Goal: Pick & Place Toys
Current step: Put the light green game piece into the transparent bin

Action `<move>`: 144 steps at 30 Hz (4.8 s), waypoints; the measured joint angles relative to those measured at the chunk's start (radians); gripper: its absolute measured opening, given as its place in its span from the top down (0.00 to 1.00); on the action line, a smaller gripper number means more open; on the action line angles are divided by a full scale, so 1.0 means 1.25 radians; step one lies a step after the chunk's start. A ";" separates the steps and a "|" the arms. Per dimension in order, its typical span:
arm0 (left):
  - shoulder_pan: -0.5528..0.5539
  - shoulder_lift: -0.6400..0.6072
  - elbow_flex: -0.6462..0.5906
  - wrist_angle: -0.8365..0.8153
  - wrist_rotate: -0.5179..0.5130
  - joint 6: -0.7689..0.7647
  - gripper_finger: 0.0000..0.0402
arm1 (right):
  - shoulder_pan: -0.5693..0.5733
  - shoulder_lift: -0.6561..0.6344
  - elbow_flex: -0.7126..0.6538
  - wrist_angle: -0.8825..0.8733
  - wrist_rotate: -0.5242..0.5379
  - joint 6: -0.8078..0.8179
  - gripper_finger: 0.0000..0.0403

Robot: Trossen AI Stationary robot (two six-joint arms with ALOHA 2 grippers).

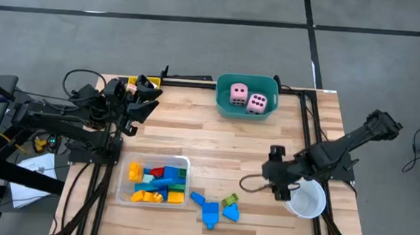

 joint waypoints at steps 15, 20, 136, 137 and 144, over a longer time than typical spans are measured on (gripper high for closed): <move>-0.011 0.005 0.000 0.002 -0.015 0.000 0.58 | 0.047 0.000 -0.284 0.403 -0.025 -0.202 0.21; -0.011 0.012 0.000 0.001 -0.015 0.000 0.58 | 0.039 -0.001 -0.299 0.522 -0.024 -0.342 0.21; -0.059 0.048 0.000 -0.004 -0.066 -0.018 0.58 | -0.118 0.399 -0.274 0.914 -0.275 -0.595 0.67; -0.059 0.048 0.000 -0.004 -0.066 -0.018 0.58 | -0.119 0.396 -0.270 0.904 -0.275 -0.595 0.67; -0.059 0.048 0.000 -0.010 -0.066 -0.018 0.58 | -0.122 0.317 -0.255 0.831 -0.216 -0.600 0.69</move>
